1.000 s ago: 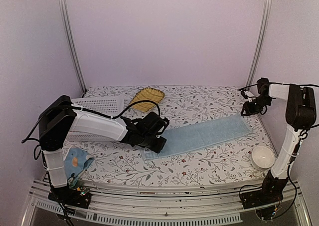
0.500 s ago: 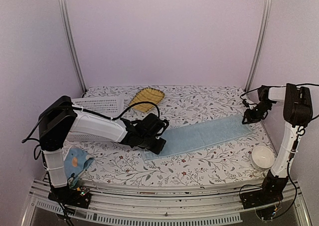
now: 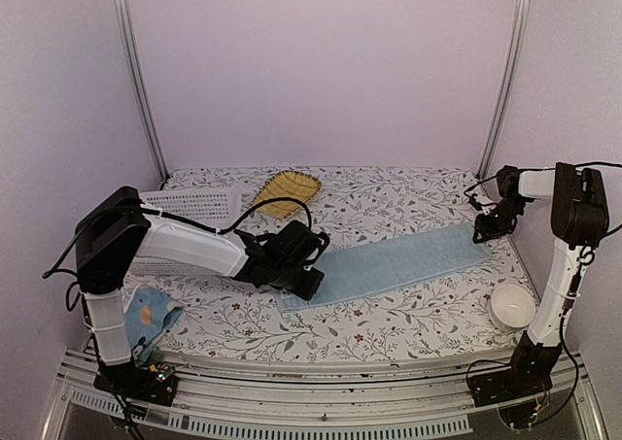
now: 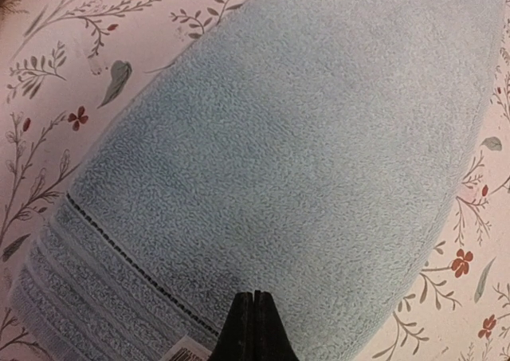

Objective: Roll the towels
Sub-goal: Smooth out the towel at the center of the board.

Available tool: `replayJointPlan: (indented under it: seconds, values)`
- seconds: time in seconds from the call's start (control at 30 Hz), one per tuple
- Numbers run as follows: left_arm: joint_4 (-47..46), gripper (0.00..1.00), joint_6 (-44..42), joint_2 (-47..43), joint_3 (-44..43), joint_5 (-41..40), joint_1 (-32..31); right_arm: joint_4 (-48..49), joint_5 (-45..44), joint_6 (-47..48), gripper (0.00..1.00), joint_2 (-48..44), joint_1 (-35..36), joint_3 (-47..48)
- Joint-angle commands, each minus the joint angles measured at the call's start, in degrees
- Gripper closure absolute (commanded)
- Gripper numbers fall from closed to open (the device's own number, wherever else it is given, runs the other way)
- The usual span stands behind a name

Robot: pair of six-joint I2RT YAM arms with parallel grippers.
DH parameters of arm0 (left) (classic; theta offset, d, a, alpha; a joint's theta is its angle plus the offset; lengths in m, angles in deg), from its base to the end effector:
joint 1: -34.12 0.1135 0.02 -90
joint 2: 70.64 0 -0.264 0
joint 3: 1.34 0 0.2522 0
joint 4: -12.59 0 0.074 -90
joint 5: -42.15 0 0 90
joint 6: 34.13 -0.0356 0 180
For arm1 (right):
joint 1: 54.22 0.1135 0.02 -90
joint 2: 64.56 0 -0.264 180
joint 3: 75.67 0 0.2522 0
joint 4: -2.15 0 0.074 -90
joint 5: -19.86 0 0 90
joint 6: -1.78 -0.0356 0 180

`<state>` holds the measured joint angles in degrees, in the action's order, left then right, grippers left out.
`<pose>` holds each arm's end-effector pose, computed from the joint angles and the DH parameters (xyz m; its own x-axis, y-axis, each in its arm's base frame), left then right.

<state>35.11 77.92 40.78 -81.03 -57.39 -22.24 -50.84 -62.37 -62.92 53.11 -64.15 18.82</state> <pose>0.2235 -0.3253 0.1381 -0.7048 0.3909 -0.5920 0.5425 0.8347 -0.0947 0.3954 -0.0643 0.1419 -0.9241 -0.2681 -0.2722 -0.2831 0.9590 0.0165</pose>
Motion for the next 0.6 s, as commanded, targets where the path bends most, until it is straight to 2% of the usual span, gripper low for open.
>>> replayJointPlan:
  seconds: [0.0, 0.23, 0.33, 0.43, 0.57]
  values:
    - [-1.0, 1.00, -0.8, 0.7, -0.2, -0.4, -0.2, -0.3, -6.3, 0.3, 0.66, 4.6, 0.6, -4.4]
    - [-1.0, 1.00, -0.6, 0.7, 0.7, -0.9, -0.2, 0.2, -7.1, 0.1, 0.75, 6.9, 0.4, -4.2]
    - [-0.9, 1.00, -0.7, 0.7, 0.9, -1.2, -0.2, -0.5, -7.3, -0.4, 0.88, 7.4, 0.1, -3.1]
    - [-0.8, 1.00, -0.9, 0.7, 0.9, -1.5, -0.2, -1.1, -5.2, -1.0, 0.94, 6.8, -0.9, -1.6]
    - [-0.9, 1.00, -1.2, 0.7, 0.9, -1.7, -0.1, -0.9, -4.3, -2.3, 0.96, 3.4, -1.1, -0.9]
